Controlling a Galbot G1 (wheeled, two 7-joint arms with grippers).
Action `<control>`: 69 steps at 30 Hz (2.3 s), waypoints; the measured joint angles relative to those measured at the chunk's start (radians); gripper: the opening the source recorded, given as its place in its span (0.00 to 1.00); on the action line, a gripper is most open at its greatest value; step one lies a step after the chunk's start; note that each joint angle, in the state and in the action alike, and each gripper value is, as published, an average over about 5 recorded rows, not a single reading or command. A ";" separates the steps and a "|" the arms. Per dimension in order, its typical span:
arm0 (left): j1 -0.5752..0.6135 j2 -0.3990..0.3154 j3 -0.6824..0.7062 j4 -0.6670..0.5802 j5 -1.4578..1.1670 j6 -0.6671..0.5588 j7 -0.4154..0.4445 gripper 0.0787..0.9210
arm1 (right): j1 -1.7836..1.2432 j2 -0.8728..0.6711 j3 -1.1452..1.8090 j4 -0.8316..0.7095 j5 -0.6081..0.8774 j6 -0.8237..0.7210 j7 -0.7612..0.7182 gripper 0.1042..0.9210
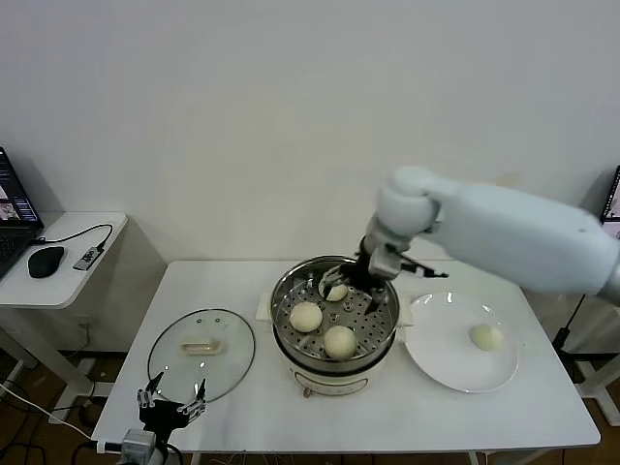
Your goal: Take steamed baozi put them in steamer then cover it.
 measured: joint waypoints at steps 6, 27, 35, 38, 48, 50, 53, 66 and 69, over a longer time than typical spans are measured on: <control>-0.003 0.014 0.006 0.002 -0.010 0.010 0.005 0.88 | 0.024 -0.146 0.001 -0.020 0.077 -0.224 -0.027 0.88; 0.014 0.016 0.006 0.028 -0.008 0.013 0.007 0.88 | -0.314 -0.316 0.280 -0.240 -0.099 -0.566 0.030 0.88; 0.018 0.017 0.002 0.043 -0.006 0.012 0.008 0.88 | -0.452 -0.286 0.391 -0.362 -0.197 -0.497 0.061 0.88; 0.017 0.018 -0.002 0.050 -0.006 0.012 0.009 0.88 | -0.499 -0.272 0.429 -0.392 -0.228 -0.478 0.072 0.88; 0.014 0.025 -0.013 0.060 -0.005 0.012 0.012 0.88 | -0.618 -0.230 0.519 -0.458 -0.311 -0.442 0.102 0.88; 0.012 0.027 -0.012 0.064 -0.003 0.012 0.011 0.88 | -0.634 -0.224 0.527 -0.466 -0.324 -0.437 0.103 0.88; 0.009 0.029 -0.010 0.068 -0.001 0.012 0.012 0.88 | -0.655 -0.216 0.536 -0.476 -0.342 -0.427 0.104 0.88; 0.010 0.027 -0.006 0.078 0.003 0.012 0.012 0.88 | -0.710 -0.174 0.566 -0.528 -0.399 -0.401 0.128 0.88; 0.010 0.027 -0.006 0.079 0.003 0.012 0.012 0.88 | -0.717 -0.166 0.570 -0.537 -0.410 -0.398 0.130 0.88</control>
